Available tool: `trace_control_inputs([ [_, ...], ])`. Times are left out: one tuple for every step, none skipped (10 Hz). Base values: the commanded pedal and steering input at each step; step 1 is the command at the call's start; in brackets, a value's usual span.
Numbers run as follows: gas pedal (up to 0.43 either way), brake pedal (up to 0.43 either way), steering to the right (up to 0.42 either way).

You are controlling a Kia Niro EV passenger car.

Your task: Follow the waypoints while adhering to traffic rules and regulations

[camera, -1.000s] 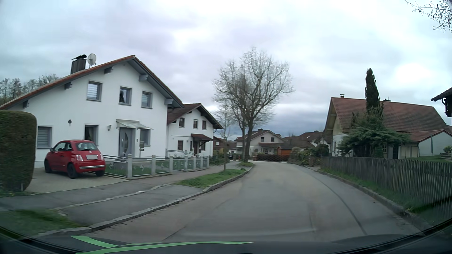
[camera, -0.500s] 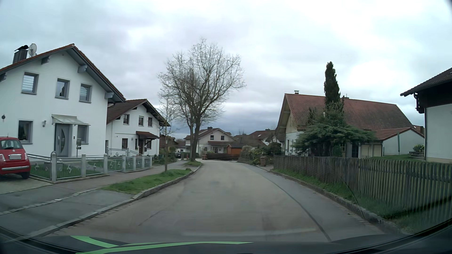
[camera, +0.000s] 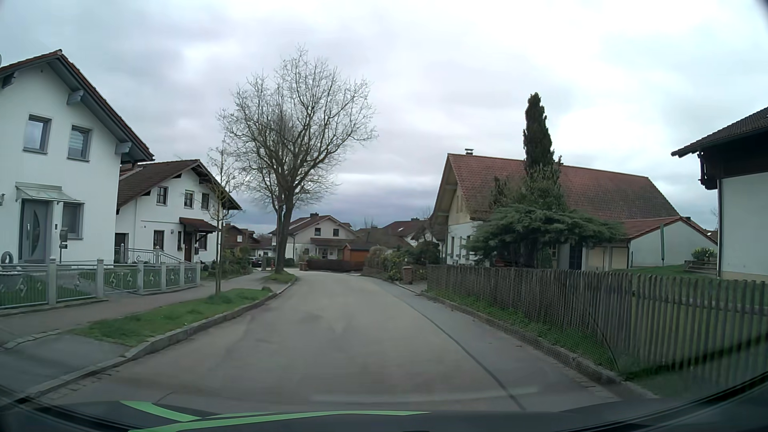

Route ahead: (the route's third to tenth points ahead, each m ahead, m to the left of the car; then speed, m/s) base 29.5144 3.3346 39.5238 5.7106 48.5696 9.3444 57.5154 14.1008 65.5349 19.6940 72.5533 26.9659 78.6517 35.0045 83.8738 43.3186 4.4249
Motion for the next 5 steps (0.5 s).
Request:
trace_control_inputs([
  [0.11, 0.0, 0.053],
  [0.11, 0.0, 0.039],
  [0.11, 0.0, 0.028],
  [0.11, 0.0, 0.016],
  [0.11, 0.0, 0.001],
])
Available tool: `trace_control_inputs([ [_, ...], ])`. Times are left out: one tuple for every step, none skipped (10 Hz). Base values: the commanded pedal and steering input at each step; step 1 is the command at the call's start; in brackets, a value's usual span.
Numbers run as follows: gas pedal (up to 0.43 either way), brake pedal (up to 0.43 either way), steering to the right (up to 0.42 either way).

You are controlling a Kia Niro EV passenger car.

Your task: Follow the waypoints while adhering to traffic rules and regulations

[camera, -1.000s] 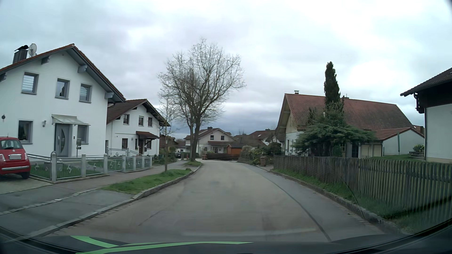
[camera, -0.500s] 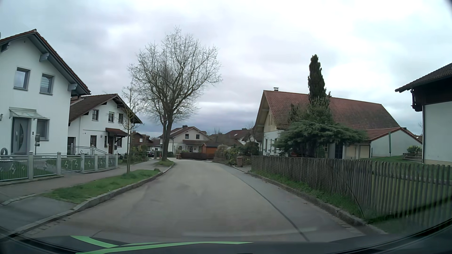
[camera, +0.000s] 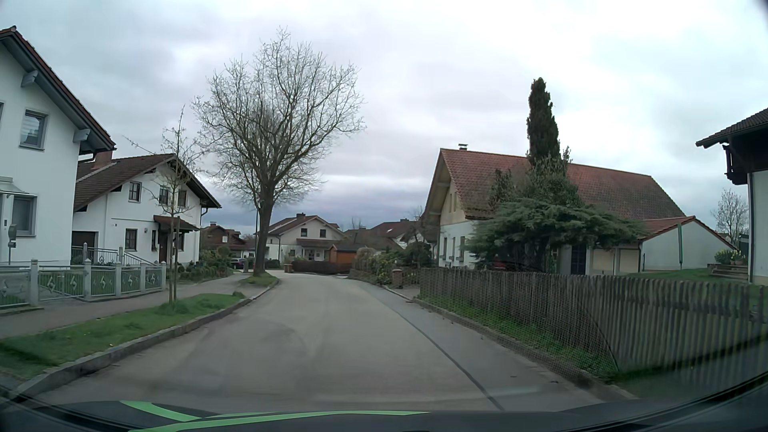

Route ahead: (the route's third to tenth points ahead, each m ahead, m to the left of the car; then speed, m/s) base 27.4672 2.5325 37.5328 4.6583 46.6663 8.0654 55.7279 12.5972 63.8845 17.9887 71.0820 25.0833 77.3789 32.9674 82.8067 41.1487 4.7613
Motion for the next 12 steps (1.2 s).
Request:
trace_control_inputs([
  [0.11, 0.0, -0.006],
  [0.11, 0.0, -0.012],
  [0.11, 0.0, -0.014],
  [0.11, 0.0, -0.014],
  [0.11, 0.0, -0.017],
  [0.11, 0.0, -0.024],
  [0.11, 0.0, -0.025],
  [0.11, 0.0, -0.025],
  [0.11, 0.0, -0.026],
  [0.11, 0.0, -0.026],
  [0.11, 0.0, -0.026],
  [0.11, 0.0, -0.026],
])
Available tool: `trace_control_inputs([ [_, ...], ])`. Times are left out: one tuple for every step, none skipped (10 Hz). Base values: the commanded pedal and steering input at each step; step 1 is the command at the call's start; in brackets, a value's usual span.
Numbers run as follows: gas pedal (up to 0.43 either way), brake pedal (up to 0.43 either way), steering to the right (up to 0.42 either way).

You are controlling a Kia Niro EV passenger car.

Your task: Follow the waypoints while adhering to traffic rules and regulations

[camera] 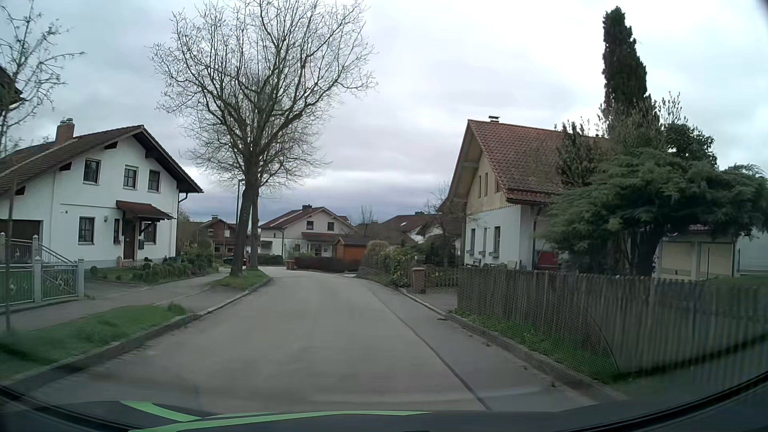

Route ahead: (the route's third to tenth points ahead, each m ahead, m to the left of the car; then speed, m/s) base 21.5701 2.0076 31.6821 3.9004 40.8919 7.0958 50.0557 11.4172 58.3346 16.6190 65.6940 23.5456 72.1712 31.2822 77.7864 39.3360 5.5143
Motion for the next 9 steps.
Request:
trace_control_inputs([
  [0.11, 0.0, -0.026],
  [0.11, 0.0, -0.028],
  [0.098, 0.0, -0.03],
  [0.079, 0.0, -0.031],
  [0.067, 0.0, -0.031],
  [0.039, 0.0, -0.031],
  [0.028, 0.0, -0.031],
  [0.02, 0.0, -0.031],
  [0.008, 0.0, -0.031],
])
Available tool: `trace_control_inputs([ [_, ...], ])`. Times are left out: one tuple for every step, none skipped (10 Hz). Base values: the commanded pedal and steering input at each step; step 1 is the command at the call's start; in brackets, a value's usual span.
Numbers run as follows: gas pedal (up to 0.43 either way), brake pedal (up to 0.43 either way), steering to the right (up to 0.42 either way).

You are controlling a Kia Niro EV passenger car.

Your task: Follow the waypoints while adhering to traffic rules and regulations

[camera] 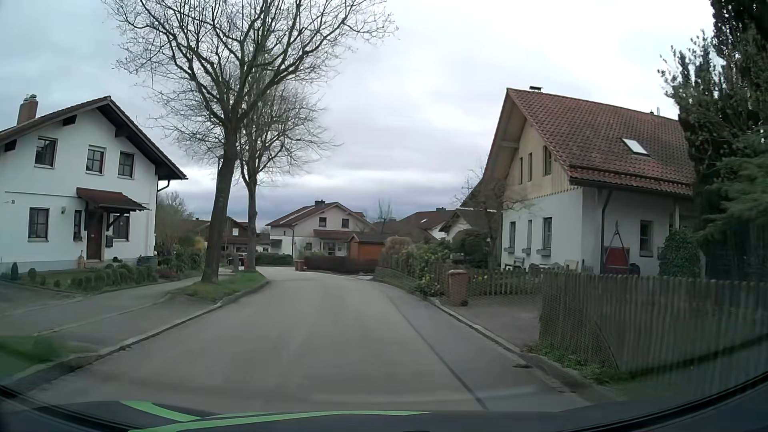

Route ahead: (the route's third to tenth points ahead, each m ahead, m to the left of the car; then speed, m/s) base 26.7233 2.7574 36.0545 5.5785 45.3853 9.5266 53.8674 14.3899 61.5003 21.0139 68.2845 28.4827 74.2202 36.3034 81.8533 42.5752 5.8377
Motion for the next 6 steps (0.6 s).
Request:
trace_control_inputs([
  [0.008, 0.0, -0.031],
  [0.008, 0.0, -0.028],
  [0.008, 0.0, -0.027],
  [0.008, 0.0, -0.025],
  [0.008, 0.0, -0.025],
  [0.008, 0.0, -0.024],
])
